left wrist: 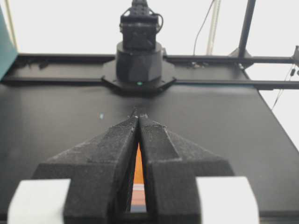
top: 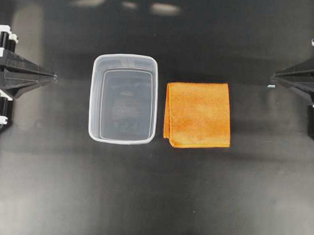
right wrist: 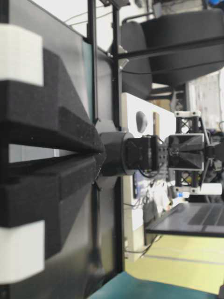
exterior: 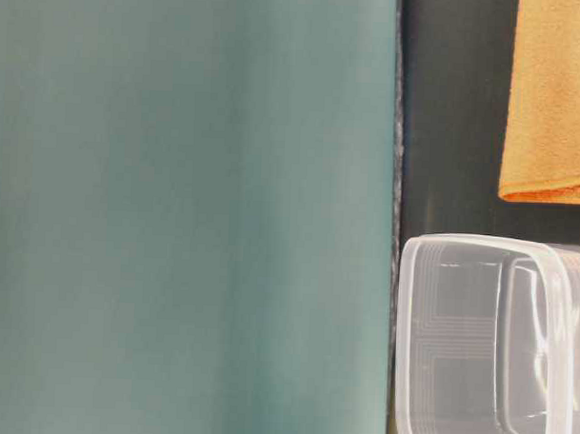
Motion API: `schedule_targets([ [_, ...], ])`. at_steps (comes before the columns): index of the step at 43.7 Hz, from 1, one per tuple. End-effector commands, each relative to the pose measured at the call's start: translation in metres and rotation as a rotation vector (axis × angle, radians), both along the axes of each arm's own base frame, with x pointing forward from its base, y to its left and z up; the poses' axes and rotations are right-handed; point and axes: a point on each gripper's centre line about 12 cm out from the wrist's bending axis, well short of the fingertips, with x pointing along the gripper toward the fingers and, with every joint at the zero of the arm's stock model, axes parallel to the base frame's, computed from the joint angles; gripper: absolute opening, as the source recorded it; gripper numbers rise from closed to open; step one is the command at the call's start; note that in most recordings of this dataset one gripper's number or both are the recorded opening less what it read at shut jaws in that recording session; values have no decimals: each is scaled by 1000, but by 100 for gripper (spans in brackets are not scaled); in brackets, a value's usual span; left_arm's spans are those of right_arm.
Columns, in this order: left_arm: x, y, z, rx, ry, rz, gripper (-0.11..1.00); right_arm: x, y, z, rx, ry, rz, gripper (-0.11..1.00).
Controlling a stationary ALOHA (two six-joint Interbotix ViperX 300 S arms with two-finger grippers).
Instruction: Place the orange towel into the container with the left arm.
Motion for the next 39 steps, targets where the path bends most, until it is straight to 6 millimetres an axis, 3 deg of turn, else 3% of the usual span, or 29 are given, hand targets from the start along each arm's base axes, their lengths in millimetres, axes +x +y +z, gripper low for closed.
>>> schedule_targets([
  [1,9,2,6,4,42,8,6,2,0,6,15,-15,3,1],
  [8,29,5,-1,-75,223,25,0,3,-2,-3,29,52,-11,1],
  [19,68,5,20,-83,395,32,0,0,-3,-7,29,87,-15,1],
  [26,97,7,11,-78,543,45,0,-2,-4,-16,30,135,-18,3],
  [29,112,6,6,-63,595,43,0,-3,-3,-20,30,145,-18,13],
  [39,176,9,0,-5,727,38,0,-10,-3,-23,30,158,-18,73],
])
